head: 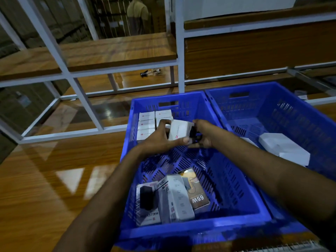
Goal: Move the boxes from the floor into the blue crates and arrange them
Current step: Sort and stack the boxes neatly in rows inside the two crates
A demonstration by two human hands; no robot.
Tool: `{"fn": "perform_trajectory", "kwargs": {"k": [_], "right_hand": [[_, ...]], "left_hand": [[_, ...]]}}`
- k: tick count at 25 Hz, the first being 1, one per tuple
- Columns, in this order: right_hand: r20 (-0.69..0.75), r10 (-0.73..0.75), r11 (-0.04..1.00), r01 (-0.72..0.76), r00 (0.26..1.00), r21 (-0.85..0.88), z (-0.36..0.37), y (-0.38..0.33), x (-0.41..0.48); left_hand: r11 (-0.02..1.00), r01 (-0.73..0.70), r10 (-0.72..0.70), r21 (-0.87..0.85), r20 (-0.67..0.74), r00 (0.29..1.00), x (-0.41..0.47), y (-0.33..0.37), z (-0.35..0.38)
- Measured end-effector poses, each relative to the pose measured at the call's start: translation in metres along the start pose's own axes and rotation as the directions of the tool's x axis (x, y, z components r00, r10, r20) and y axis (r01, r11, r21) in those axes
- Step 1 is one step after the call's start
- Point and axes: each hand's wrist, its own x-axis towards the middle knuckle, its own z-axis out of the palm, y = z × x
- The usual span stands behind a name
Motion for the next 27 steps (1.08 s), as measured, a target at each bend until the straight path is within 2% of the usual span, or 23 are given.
{"fn": "perform_trajectory", "kwargs": {"k": [2,3,5,7,10,12,15,18,22,25,27], "right_hand": [[0.039,0.04,0.999,-0.041,0.998,0.027,-0.002,-0.001,-0.002],[0.051,0.044,0.999,-0.043,0.998,-0.023,-0.002,0.0,-0.001],[0.052,0.008,0.987,0.0,0.999,-0.159,-0.002,0.0,-0.003],[0.039,-0.132,0.971,0.138,0.99,-0.197,0.002,-0.003,-0.007],[0.096,-0.467,0.856,0.477,0.879,-0.199,0.006,-0.007,-0.006],[0.252,-0.564,0.78,0.607,0.786,-0.149,0.005,-0.006,-0.012],[0.436,-0.592,0.566,0.735,0.677,-0.374,0.0,0.002,-0.013],[0.446,-0.596,0.391,0.726,0.668,-0.566,-0.003,0.011,0.001],[0.425,-0.618,0.196,0.653,0.661,-0.731,-0.004,0.012,0.012],[0.429,-0.611,0.112,0.609,0.665,-0.785,0.003,0.01,0.015],[0.429,-0.612,0.095,0.6,0.665,-0.794,0.01,0.009,0.017]], "left_hand": [[0.994,-0.057,0.066,0.097,-0.095,0.993,0.003,0.001,0.003],[0.991,-0.061,0.082,0.121,-0.178,0.981,0.005,0.0,0.0],[0.998,-0.042,0.057,0.049,-0.355,0.933,0.011,-0.002,-0.008],[0.996,-0.071,0.039,-0.055,-0.442,0.896,0.015,-0.007,-0.015],[0.991,-0.114,0.075,-0.073,-0.403,0.912,0.012,-0.012,-0.019],[0.993,-0.103,0.078,-0.054,-0.351,0.933,0.01,-0.015,-0.022],[0.999,-0.053,0.049,-0.009,-0.265,0.963,0.011,-0.023,-0.028],[0.999,-0.005,0.016,0.052,-0.202,0.979,0.016,-0.035,-0.03],[0.967,-0.004,0.048,0.256,-0.169,0.985,0.017,-0.035,-0.028],[0.965,0.035,0.013,0.26,-0.182,0.983,0.02,-0.038,-0.03],[0.948,0.041,0.025,0.315,-0.205,0.978,0.023,-0.04,-0.032]]}}
